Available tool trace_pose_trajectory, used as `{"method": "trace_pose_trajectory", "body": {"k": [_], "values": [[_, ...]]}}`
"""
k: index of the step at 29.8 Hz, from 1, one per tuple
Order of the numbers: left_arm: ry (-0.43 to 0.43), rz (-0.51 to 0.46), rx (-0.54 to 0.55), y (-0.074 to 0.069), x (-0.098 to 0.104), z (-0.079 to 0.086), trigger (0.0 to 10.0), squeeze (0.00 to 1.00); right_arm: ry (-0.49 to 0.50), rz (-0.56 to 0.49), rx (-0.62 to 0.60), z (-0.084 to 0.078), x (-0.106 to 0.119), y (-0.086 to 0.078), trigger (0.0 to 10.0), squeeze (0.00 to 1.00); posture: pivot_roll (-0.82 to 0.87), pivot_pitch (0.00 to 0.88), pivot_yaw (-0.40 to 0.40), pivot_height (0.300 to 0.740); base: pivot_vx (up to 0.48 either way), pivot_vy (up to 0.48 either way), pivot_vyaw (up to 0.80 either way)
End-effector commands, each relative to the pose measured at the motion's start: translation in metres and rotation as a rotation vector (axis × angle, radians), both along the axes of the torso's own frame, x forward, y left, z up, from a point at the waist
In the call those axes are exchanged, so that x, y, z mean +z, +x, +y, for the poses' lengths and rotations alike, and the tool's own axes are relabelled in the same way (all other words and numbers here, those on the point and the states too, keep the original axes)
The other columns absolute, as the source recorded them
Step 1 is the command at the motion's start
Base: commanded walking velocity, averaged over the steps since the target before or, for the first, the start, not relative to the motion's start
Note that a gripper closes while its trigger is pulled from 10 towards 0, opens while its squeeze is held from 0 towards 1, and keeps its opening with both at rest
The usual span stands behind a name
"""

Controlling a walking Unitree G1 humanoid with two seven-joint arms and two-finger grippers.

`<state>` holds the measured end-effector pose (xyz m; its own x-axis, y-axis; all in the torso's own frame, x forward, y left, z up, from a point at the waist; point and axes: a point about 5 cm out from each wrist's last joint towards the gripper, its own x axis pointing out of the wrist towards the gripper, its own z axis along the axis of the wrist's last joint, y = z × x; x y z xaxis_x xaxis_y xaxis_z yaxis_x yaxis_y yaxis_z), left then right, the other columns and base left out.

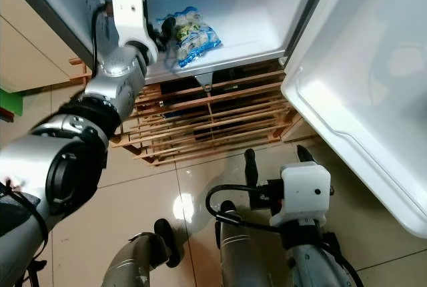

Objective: Restocking fridge

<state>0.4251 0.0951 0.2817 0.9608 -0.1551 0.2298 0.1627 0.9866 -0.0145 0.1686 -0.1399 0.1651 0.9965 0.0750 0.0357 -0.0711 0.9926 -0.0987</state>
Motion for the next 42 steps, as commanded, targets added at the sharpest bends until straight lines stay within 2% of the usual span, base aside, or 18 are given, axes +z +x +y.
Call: {"method": "trace_pose_trajectory", "body": {"k": [1, 4, 5, 10, 12, 13, 14, 16, 20, 23, 24, 25, 27, 29, 32, 34, 39, 42], "values": [[0.001, -0.072, 0.001, -0.001, 0.016, 0.002, 10.0, 0.0, 0.015, 0.03, 0.01, 0.0, -0.007, 0.003, 10.0, 0.0, -0.43, 0.334, 0.069, 0.74, 0.0, 0.0, 0.0], [0.008, -0.104, -0.021, -0.002, 0.022, -0.003, 10.0, 0.0, 0.023, 0.021, 0.02, 0.0, -0.006, 0.006, 10.0, 0.0, -0.41, 0.319, 0.066, 0.74, 0.0, 0.0, 0.0], [0.011, -0.122, -0.066, -0.004, 0.022, -0.01, 10.0, 0.0, 0.037, 0.017, 0.026, 0.0, -0.006, 0.011, 10.0, 0.0, -0.39, 0.308, 0.065, 0.74, 0.0, 0.0, 0.0], [0.075, -0.054, -0.214, -0.013, -0.022, -0.042, 10.0, 0.0, 0.088, 0.032, 0.027, -0.003, -0.012, 0.028, 10.0, 0.0, -0.32, 0.262, 0.064, 0.74, 0.0, 0.0, 0.0], [0.065, -0.021, -0.248, -0.017, -0.038, -0.047, 10.0, 0.0, 0.101, 0.028, 0.024, -0.004, -0.013, 0.035, 10.0, 0.0, -0.31, 0.25, 0.065, 0.74, 0.0, 0.0, 0.0], [0.065, -0.021, -0.248, -0.017, -0.038, -0.047, 10.0, 0.0, 0.101, 0.028, 0.024, -0.004, -0.013, 0.035, 10.0, 0.0, -0.31, 0.25, 0.065, 0.74, 0.0, 0.0, 0.0], [0.059, -0.014, -0.277, -0.024, -0.056, -0.048, 10.0, 0.0, 0.108, 0.02, 0.019, -0.006, -0.014, 0.042, 10.0, 0.0, -0.29, 0.236, 0.067, 0.74, 0.0, 0.0, 0.0], [0.06, -0.043, -0.286, -0.03, -0.064, -0.044, 10.0, 0.0, 0.112, 0.011, 0.023, -0.006, -0.016, 0.051, 10.0, 0.0, -0.25, 0.207, 0.072, 0.74, 0.0, 0.0, 0.0], [0.055, -0.113, -0.281, -0.043, -0.066, -0.036, 10.0, 0.0, 0.114, -0.004, 0.037, -0.004, -0.019, 0.063, 10.0, 0.0, -0.2, 0.179, 0.076, 0.74, 0.0, 0.0, 0.0], [0.044, -0.165, -0.272, -0.068, -0.067, -0.025, 10.0, 0.0, 0.118, -0.029, 0.044, -0.001, -0.02, 0.074, 10.0, 0.0, -0.17, 0.155, 0.08, 0.74, 0.0, 0.0, 0.0], [0.044, -0.165, -0.272, -0.068, -0.067, -0.025, 10.0, 0.0, 0.118, -0.029, 0.044, -0.001, -0.02, 0.074, 10.0, 0.0, -0.17, 0.155, 0.08, 0.74, 0.0, 0.0, 0.0], [0.035, -0.157, -0.274, -0.084, -0.073, -0.018, 10.0, 0.0, 0.122, -0.041, 0.044, 0.0, -0.021, 0.083, 10.0, 0.0, -0.14, 0.114, 0.085, 0.74, 0.0, 0.0, 0.0], [0.045, -0.15, -0.282, -0.102, -0.081, -0.011, 10.0, 0.0, 0.117, -0.055, 0.033, -0.001, -0.02, 0.089, 10.0, 0.0, -0.12, 0.091, 0.084, 0.74, 0.0, 0.0, 0.0], [0.052, -0.147, -0.286, -0.108, -0.084, -0.009, 10.0, 0.0, 0.114, -0.061, 0.028, -0.002, -0.02, 0.09, 10.0, 0.0, -0.12, 0.091, 0.084, 0.74, 0.0, 0.0, 0.0], [0.057, -0.047, -0.259, -0.132, -0.112, 0.007, 10.0, 0.0, 0.099, -0.08, -0.039, -0.009, -0.022, 0.089, 10.0, 0.0, -0.1, 0.045, 0.071, 0.74, 0.0, 0.0, 0.0], [0.107, 0.069, -0.221, -0.151, -0.142, 0.024, 10.0, 0.0, 0.052, -0.105, -0.053, -0.012, -0.022, 0.086, 10.0, 0.0, -0.1, 0.019, 0.067, 0.74, 0.0, 0.0, 0.0], [0.115, 0.136, -0.228, -0.157, -0.149, 0.024, 10.0, 0.0, 0.051, -0.084, -0.073, -0.019, -0.031, 0.091, 10.0, 0.0, -0.1, 0.0, 0.057, 0.74, 0.0, 0.0, 0.0], [0.102, 0.083, -0.24, -0.146, -0.136, 0.015, 10.0, 0.0, 0.048, -0.102, -0.062, -0.016, -0.028, 0.097, 10.0, 0.0, -0.1, 0.0, 0.057, 0.74, 0.0, 0.0, 0.0]]}}
